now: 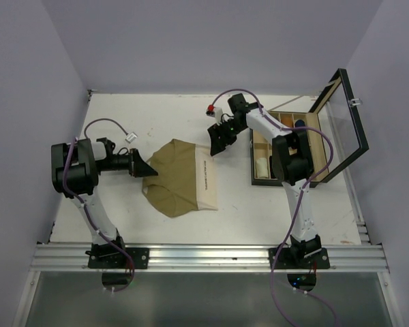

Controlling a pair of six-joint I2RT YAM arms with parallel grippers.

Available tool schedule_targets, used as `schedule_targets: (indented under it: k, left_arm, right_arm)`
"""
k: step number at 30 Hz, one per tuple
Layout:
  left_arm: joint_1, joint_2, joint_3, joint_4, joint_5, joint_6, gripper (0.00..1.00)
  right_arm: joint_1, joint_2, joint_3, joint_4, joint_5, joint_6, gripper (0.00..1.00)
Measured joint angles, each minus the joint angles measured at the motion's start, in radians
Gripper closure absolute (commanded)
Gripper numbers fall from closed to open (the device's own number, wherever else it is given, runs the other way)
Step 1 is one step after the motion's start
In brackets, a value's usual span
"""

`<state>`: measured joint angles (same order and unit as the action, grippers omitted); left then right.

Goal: Roll the underwear
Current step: Fold the underwear

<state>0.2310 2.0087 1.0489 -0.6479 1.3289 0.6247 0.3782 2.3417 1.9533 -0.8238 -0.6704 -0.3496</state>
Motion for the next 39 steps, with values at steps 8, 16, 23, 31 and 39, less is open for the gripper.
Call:
schedule_targets:
  k: [8, 16, 23, 31, 39]
  left_arm:
    - [0.005, -0.064, 0.011, -0.114, -0.031, 0.087, 0.00]
    - [0.005, -0.186, -0.010, -0.153, -0.026, 0.107, 0.00]
    - [0.005, -0.097, -0.047, -0.129, -0.024, 0.117, 0.00]
    - [0.013, -0.033, -0.052, -0.048, -0.002, 0.023, 0.00]
    - [0.011, -0.039, 0.091, -0.191, -0.059, 0.100, 0.00]
  right_arm:
    - [0.000, -0.017, -0.013, -0.006, 0.002, -0.011, 0.28]
    - [0.000, -0.020, -0.013, -0.010, 0.002, -0.011, 0.28]
    - [0.000, -0.020, -0.013, -0.010, 0.002, -0.010, 0.28]
    - [0.000, -0.020, -0.013, -0.011, 0.005, -0.011, 0.28]
    - [0.000, -0.020, 0.010, -0.039, 0.006, -0.020, 0.32]
